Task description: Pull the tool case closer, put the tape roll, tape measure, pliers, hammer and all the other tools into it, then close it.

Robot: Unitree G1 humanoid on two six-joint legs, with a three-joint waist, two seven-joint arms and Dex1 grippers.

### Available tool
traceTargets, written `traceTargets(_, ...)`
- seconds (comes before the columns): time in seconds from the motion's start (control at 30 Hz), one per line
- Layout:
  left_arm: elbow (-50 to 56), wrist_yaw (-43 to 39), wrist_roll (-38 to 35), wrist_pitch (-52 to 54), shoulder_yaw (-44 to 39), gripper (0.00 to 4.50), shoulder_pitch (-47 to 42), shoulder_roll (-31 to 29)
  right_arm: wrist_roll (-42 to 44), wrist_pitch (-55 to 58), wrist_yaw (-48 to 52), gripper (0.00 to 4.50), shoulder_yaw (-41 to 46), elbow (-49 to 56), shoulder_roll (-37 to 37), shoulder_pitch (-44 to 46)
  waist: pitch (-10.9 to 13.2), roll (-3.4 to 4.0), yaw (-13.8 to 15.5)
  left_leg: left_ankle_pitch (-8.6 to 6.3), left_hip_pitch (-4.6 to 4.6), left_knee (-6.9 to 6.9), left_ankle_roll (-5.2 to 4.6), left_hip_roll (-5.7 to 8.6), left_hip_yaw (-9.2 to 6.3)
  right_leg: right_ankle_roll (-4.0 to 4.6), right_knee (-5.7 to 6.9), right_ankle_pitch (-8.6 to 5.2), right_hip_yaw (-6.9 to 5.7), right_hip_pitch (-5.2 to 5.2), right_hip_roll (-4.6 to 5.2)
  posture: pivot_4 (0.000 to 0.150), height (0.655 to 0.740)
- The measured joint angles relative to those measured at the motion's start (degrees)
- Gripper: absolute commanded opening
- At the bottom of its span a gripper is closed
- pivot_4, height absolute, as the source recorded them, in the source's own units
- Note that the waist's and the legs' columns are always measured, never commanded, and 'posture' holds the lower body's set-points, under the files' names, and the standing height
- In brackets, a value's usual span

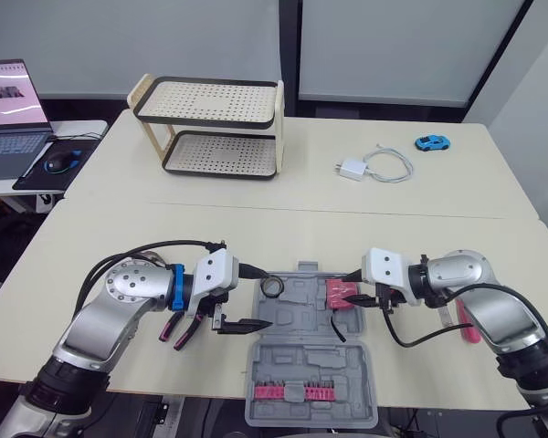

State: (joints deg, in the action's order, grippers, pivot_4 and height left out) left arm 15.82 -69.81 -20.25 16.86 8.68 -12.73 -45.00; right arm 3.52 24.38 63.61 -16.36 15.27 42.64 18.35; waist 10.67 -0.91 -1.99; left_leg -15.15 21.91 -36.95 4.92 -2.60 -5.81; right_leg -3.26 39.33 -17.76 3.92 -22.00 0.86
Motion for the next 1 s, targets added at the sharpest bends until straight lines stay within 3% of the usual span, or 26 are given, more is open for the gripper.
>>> traceTargets(1.0,-2.17,-2.25,0.67,-2.55,0.09,4.50,-0.82,0.89,-2.37,-3.71,-0.37,1.48,-4.92,-15.47,-2.98,5.10,-0.08,-0.06,0.06,0.00,-0.25,0.00,0.00,0.00,-0.05,0.00,-0.16,0.00,-0.05,0.36,0.00,0.150,0.7350)
